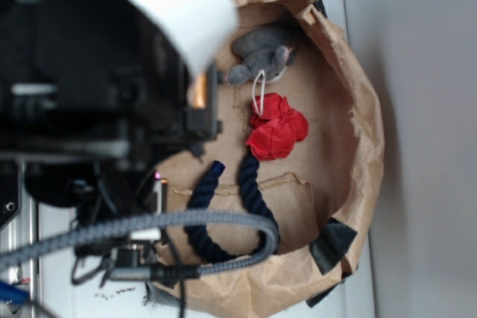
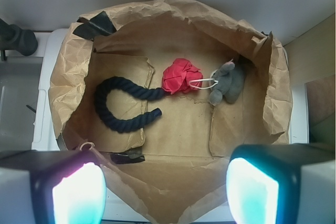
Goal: Grab the blue rope.
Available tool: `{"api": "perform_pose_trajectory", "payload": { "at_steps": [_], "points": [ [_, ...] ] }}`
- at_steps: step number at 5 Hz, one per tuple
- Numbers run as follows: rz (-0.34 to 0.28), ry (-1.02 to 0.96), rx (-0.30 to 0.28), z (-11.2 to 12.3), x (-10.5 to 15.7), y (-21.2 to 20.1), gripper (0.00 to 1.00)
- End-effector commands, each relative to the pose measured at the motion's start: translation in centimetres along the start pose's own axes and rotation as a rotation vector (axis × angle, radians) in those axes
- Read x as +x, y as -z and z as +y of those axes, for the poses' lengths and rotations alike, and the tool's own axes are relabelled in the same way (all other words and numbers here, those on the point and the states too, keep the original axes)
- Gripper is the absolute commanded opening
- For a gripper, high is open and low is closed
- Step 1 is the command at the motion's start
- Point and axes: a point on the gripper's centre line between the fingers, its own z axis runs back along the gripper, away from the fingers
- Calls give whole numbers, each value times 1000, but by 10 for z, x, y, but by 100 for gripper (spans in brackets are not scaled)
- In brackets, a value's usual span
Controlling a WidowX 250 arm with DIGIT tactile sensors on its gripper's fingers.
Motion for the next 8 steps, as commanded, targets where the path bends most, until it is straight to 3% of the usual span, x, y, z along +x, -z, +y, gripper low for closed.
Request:
{"api": "perform_pose_trajectory", "payload": {
  "at_steps": [1, 4, 5, 7, 8],
  "points": [
    [-35, 35, 12, 14, 23, 33, 100],
    [30, 160, 119, -3, 29, 138, 100],
    [20, 233, 112, -28, 44, 160, 100],
    [15, 331, 28, -56, 60, 185, 100],
    [60, 339, 59, -54, 63, 214, 100]
  ]
}}
